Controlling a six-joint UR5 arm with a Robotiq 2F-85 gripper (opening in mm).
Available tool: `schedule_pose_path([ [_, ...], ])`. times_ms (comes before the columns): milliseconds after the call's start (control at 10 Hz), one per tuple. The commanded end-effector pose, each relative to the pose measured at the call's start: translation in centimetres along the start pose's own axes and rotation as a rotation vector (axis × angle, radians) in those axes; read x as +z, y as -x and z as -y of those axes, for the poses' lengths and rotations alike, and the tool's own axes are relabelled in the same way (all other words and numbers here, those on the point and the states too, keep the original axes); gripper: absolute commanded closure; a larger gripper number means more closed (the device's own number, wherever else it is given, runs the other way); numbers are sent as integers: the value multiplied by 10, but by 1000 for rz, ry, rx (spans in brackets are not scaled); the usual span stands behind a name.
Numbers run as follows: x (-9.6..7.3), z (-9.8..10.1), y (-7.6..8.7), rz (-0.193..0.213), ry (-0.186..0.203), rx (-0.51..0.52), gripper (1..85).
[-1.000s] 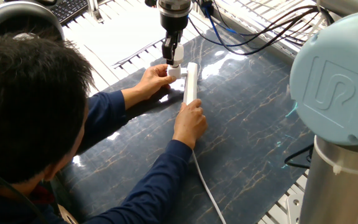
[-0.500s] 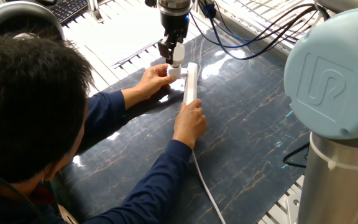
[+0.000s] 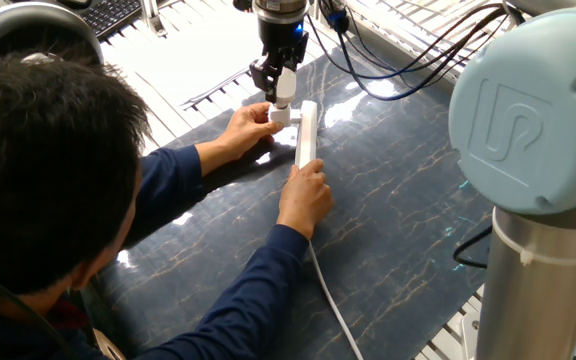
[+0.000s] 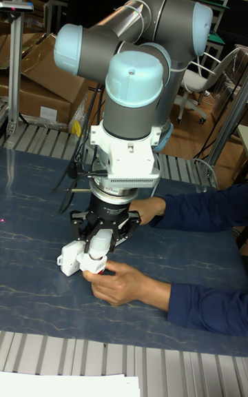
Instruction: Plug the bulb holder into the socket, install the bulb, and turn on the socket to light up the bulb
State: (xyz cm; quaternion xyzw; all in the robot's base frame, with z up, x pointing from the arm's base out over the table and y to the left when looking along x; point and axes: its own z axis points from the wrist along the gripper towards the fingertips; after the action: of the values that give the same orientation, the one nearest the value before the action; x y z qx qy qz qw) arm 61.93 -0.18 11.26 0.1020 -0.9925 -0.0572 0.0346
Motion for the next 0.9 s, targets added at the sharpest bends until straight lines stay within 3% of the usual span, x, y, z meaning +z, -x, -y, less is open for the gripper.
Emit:
schedule_pose_path([
  [0,-4,-3,4,6,15,-23,400],
  [400,-6,-11,16,42,34,-37,240],
  [600,-6,-10,17,53,34,-53,217],
  [700,-5,-6,17,58,26,-77,213],
  [800,-4,4,18,69,-7,-124,210],
])
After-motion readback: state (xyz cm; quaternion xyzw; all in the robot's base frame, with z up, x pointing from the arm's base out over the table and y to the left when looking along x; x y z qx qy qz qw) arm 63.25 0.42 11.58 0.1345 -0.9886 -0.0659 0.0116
